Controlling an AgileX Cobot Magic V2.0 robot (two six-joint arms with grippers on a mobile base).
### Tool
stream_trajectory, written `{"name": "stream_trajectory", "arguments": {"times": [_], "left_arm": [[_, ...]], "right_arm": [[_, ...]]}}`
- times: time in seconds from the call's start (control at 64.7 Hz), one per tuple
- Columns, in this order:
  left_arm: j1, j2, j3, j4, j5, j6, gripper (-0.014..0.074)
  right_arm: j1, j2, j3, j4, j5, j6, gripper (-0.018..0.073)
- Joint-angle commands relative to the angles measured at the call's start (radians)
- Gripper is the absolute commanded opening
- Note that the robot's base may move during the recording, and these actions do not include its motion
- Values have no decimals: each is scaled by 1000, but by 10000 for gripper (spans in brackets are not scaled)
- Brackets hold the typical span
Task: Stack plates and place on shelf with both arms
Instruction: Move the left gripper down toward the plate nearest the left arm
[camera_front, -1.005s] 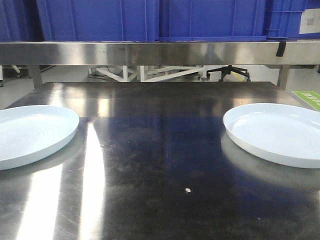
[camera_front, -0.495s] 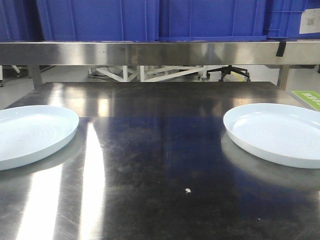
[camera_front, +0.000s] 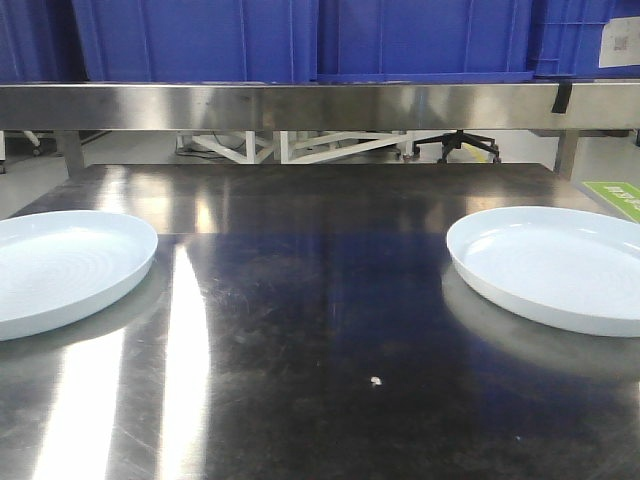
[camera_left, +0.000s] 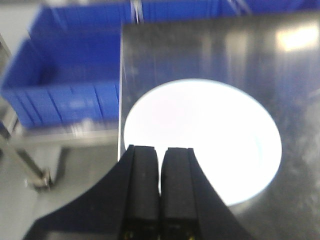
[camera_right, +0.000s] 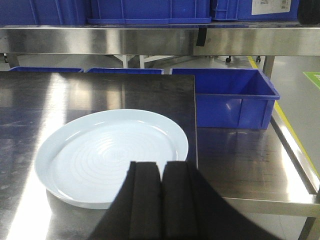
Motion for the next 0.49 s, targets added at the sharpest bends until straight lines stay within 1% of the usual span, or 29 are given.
{"name": "stream_trajectory", "arguments": {"times": [0.0, 0.216, 0.433, 0.479], "left_arm": [[2, 87, -74, -23, -19, -12, 82], [2, 263, -181, -84, 88, -12, 82], [2, 423, -300, -85, 202, -12, 82], [14, 452, -328, -88, 221, -12, 83]], "right_arm": [[-6, -19, 1, -1, -87, -4, 48], [-6, -19, 1, -1, -87, -4, 48], [-6, -19, 1, -1, -87, -4, 48], [-6, -19, 1, -1, -87, -4, 48]]}}
